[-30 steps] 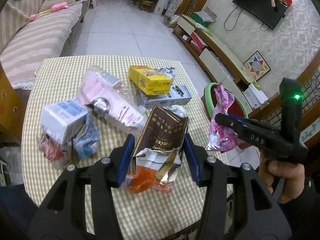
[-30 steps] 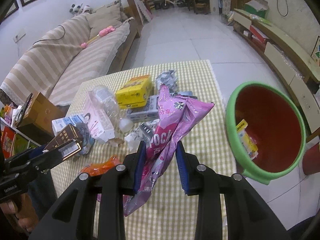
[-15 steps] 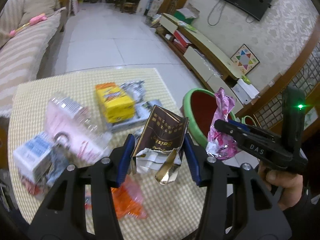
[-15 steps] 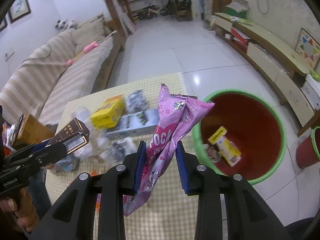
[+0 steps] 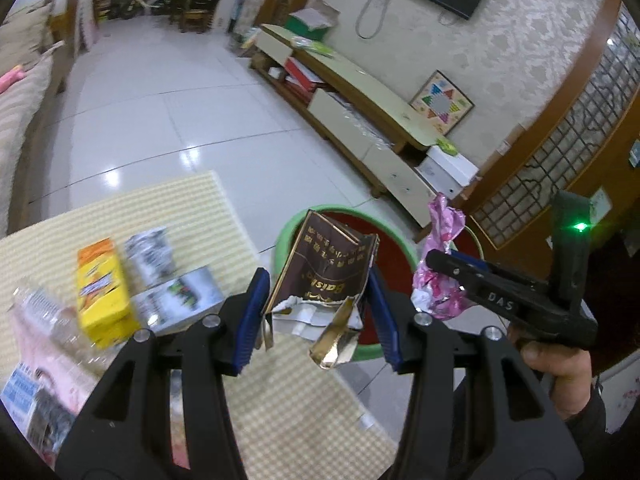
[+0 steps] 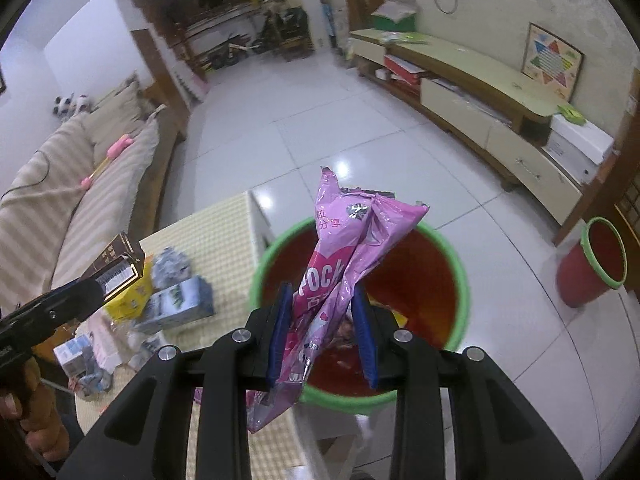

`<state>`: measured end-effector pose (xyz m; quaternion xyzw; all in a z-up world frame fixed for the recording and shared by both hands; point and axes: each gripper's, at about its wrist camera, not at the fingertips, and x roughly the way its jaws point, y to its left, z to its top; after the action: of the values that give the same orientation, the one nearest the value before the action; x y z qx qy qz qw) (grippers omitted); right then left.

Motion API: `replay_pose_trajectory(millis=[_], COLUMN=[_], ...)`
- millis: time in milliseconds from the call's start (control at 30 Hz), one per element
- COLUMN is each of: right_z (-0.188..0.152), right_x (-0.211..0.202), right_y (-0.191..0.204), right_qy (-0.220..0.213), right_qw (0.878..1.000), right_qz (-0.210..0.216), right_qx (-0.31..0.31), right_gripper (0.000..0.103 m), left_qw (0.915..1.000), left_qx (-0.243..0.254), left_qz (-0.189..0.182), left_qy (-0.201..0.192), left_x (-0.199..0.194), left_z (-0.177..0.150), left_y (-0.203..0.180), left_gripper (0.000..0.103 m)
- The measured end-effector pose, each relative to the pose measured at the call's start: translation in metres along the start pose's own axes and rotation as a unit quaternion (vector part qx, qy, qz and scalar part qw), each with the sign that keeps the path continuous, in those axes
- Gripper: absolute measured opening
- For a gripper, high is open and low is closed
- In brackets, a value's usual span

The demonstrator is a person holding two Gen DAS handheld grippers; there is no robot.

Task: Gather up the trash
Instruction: 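Carry brown wrapper and pink bag over the green bucket, then open both tools to drop wrapper and bag into bucket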

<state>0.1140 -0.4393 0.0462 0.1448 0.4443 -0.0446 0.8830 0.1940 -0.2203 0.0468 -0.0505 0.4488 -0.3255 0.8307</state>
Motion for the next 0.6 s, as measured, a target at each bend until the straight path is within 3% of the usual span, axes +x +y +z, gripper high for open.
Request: replay_pose_trajectory(millis=[300, 600], right_z=[0.005, -0.002], right_x=[0.026, 0.052], right_y=[-0.012, -0.02], right_qy=[0.036, 0.07], right_qw=[0.999, 0.997], right_qz=[-0.017, -0.028], right_qx=[-0.017, -0.006], right_gripper=[0.03, 0.03], left_qw=[0.9991, 0.9964], left_qx=[0.003, -0.023], left_qz=[-0.013, -0.028], left_qy=[0.04, 0.077], left_x=[0.059, 0.107], left_z=[0.025, 0.025], left_y=[-0.032, -0.034], left_gripper=[0.048, 0.049])
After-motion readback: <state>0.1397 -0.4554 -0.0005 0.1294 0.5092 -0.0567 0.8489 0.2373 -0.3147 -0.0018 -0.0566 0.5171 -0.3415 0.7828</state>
